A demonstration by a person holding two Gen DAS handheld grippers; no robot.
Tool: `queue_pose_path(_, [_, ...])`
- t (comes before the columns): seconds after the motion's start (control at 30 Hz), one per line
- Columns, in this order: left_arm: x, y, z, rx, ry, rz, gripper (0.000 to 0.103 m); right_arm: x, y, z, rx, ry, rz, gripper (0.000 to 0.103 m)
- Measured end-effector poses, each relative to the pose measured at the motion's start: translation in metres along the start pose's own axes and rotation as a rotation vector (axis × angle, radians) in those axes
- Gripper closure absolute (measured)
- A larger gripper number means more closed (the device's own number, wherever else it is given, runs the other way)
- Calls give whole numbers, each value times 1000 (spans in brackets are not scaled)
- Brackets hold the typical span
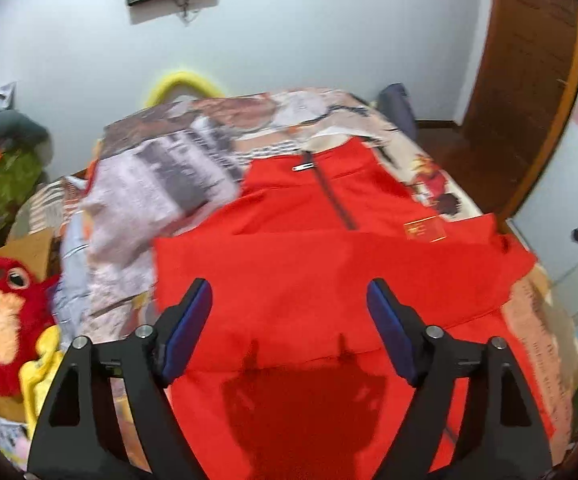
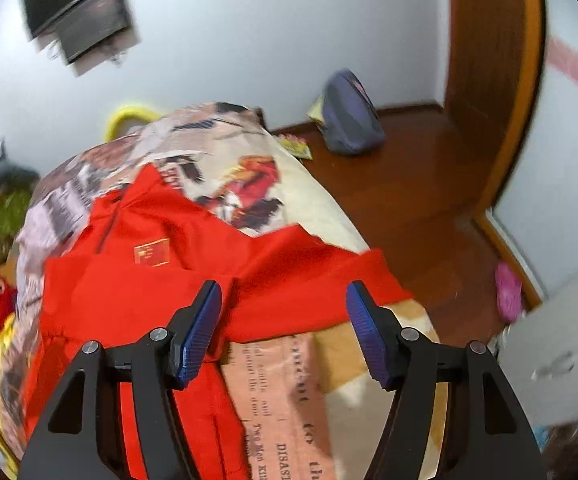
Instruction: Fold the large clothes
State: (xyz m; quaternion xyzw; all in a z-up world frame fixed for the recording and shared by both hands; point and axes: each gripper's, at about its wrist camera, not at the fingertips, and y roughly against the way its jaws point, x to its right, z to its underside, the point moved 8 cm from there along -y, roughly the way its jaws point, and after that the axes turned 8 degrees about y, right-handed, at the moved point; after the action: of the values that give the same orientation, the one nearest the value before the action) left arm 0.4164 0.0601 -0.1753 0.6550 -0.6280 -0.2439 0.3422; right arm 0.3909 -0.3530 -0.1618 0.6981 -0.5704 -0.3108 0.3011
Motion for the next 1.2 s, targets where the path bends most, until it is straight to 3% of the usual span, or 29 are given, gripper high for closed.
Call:
queue_pose_path(0.2, [38,-41,10,-41,-51,22,23,41,-57,23,-117,-160,-32,42])
queue_pose_path(0.4, [48,-80,31,-102,-58,39,23,73,-110,43,-201,-350,-73,42])
queue_pose_path(0.67, [28,-110,45,-147,3,14,23,101,-145,51,-169,-613,-112,42])
queue_pose_path(0.83, [9,-116,54,-164,31,-23,23,102,-162,45,-171,-618,-25,44])
queue_pose_path(0.93, [-1,-116,59,-174,41,-44,23,102,-161,39,-182,-514,105,68])
queue_pose_path(1.0, [-7,-113,61,-172,48,-52,23,96,-155,34,-160,-446,112,96])
queue_pose_path(1.07, [-12,-107,61,-166,54,-54,23,92,-145,29,-138,-437,64,96])
queue_pose_path(1.2, [-15,-93,58,-141,41,-67,23,80,-108,4,-48,-364,56,96])
